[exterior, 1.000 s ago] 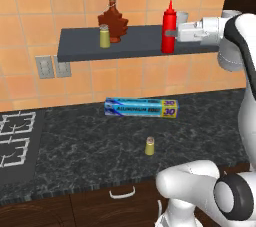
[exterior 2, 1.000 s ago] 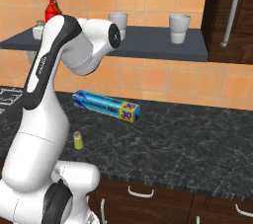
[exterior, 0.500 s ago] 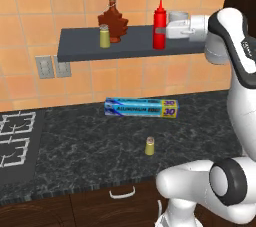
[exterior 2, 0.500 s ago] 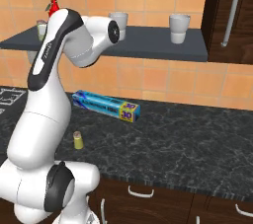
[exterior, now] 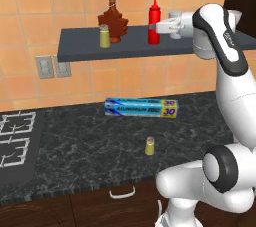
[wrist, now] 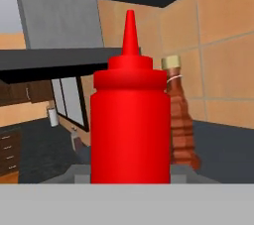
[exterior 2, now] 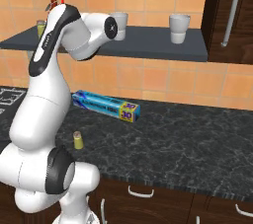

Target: Put the shaker and condiment bottle from the counter next to their counterparts in the cabinet.

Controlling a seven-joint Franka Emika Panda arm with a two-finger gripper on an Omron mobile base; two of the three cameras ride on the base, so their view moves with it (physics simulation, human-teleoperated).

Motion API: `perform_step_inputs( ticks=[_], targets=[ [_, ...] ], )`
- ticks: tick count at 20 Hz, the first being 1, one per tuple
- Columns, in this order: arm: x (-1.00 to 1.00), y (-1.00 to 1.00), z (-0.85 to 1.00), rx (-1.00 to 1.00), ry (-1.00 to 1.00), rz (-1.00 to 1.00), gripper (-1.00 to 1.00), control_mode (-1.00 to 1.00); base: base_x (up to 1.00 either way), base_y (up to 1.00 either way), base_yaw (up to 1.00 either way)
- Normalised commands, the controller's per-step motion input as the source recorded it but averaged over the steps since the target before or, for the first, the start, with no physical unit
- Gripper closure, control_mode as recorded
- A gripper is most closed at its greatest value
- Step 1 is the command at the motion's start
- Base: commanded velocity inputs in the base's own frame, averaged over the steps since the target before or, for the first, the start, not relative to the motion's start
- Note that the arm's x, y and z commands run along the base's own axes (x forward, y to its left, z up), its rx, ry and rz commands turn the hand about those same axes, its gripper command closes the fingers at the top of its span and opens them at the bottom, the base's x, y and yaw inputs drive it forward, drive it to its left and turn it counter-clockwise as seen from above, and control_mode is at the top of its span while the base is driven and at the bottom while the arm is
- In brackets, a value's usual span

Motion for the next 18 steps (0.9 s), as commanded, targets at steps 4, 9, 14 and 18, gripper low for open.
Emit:
perform_step_inputs(
  ticks=[4, 9, 14, 18],
  targets=[
    [0.19, 0.02, -0.01, 0.00, -0.04, -0.04, 1.00, -1.00, 0.00, 0.00, 0.00],
    [0.23, 0.02, -0.17, 0.00, -0.10, -0.01, 1.00, -1.00, 0.00, 0.00, 0.00],
    [0.11, 0.09, -0.31, 0.00, -0.10, 0.00, 1.00, -1.00, 0.00, 0.00, 0.00],
    [0.24, 0.23, -0.09, 0.00, -0.02, 0.00, 1.00, -1.00, 0.00, 0.00, 0.00]
  ],
)
